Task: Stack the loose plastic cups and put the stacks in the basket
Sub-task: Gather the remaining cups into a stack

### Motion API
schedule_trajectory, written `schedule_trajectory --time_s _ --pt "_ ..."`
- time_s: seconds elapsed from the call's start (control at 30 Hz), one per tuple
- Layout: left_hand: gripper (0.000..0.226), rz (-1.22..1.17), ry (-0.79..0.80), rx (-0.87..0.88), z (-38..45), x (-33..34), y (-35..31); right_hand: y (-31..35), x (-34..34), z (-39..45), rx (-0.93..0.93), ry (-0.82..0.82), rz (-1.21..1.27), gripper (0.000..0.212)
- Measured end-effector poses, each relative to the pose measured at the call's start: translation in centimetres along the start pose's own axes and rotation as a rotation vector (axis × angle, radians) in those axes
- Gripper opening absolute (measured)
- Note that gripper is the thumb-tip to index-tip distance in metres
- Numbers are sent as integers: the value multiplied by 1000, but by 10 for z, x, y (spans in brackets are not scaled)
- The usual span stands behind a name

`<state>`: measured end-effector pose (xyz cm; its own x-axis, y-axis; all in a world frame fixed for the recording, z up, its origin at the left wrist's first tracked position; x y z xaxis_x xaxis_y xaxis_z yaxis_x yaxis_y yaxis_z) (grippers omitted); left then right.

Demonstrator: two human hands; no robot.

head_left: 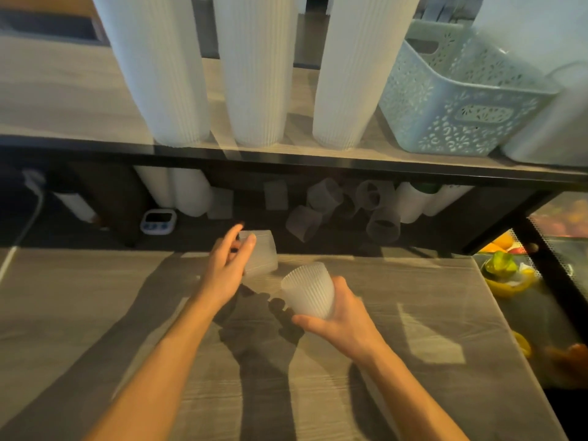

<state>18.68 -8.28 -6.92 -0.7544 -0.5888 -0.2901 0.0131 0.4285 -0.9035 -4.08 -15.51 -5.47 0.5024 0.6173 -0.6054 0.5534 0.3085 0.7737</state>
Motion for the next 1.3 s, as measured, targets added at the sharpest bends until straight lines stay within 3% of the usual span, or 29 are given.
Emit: schedule_trajectory --time_s 0.13,0.3,0.57,0.73,1.03,1.13,1.2,1.3 --pt "45 -75 15 68 -18 -4 -16 12 2 2 -68 69 -95 73" --pt "63 -114 85 132 -38 -3 -31 28 1 5 -141 92 -151 77" --pt "45 90 15 208 -59 4 -40 42 4 2 -237 120 -115 78" --pt "69 195 47 260 -71 11 -46 43 6 1 -279 123 -114 78" --pt "76 119 80 235 -83 31 -29 39 14 7 -261 106 -69 79" --pt "66 94 51 226 -52 18 -37 32 17 14 -237 84 -50 86" --pt "56 204 -94 219 -17 -5 -39 27 17 17 -215 76 -41 85" --pt "53 705 -240 155 37 -32 -40 16 17 20 -174 84 -45 81"
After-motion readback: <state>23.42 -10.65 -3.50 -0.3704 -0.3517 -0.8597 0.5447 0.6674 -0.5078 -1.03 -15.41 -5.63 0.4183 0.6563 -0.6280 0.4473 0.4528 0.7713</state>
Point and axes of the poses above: each hand's wrist, its own z-axis towards the middle knuckle, its own x-axis out of the palm, y = z × x, the point moved 7 cm from there along z, towards the middle knuckle, and after that the axes turned 7 degrees about -x, right-handed, at the moved point
